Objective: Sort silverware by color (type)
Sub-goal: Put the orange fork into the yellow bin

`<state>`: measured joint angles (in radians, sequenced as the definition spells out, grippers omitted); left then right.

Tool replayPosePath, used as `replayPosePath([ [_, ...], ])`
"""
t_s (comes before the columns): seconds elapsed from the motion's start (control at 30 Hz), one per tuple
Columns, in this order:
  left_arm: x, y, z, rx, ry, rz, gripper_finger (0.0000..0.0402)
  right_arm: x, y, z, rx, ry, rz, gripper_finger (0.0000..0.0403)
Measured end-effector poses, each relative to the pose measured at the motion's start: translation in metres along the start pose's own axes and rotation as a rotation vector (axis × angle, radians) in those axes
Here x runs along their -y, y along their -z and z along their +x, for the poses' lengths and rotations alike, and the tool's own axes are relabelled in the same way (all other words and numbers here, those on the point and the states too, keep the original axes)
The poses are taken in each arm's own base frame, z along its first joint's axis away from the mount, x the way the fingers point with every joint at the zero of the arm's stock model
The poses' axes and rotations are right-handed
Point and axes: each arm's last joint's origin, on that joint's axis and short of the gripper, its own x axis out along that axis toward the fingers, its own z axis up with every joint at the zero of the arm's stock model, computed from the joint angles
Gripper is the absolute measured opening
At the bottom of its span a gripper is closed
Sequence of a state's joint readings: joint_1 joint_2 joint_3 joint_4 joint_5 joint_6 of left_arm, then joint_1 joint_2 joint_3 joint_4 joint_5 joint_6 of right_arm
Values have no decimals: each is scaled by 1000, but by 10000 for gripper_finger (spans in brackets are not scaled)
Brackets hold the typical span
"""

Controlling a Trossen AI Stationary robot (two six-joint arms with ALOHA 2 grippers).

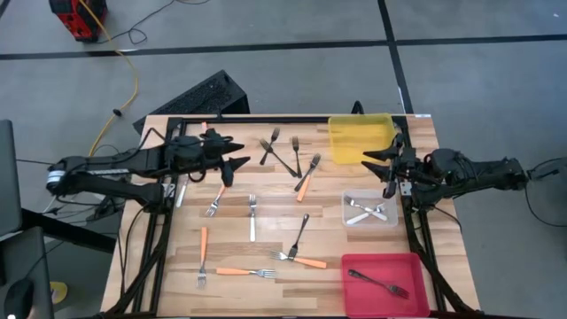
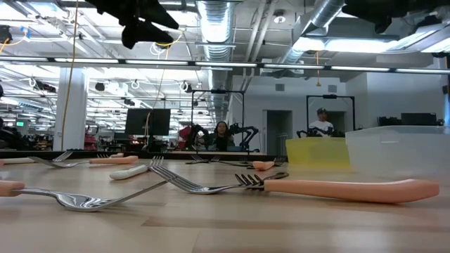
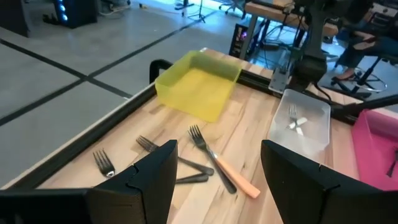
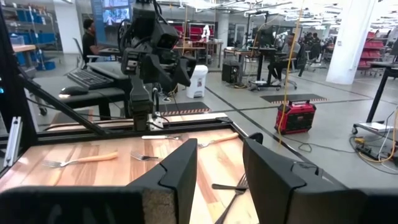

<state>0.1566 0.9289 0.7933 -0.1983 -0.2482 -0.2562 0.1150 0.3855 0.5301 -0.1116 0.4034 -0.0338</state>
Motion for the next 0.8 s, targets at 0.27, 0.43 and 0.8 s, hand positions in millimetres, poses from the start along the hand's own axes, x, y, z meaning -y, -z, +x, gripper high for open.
replayPosePath([
  [0.27, 1, -3, 3, 29, 8, 19, 214, 0, 1, 0, -14, -1, -6, 155],
  [0.43, 1, -3, 1, 34, 9, 18, 214, 0, 4, 0, -38, -2, -1, 155],
  [0.8, 1, -4, 0, 37, 8, 35, 214, 0, 5, 0, -52, -2, -4, 155],
])
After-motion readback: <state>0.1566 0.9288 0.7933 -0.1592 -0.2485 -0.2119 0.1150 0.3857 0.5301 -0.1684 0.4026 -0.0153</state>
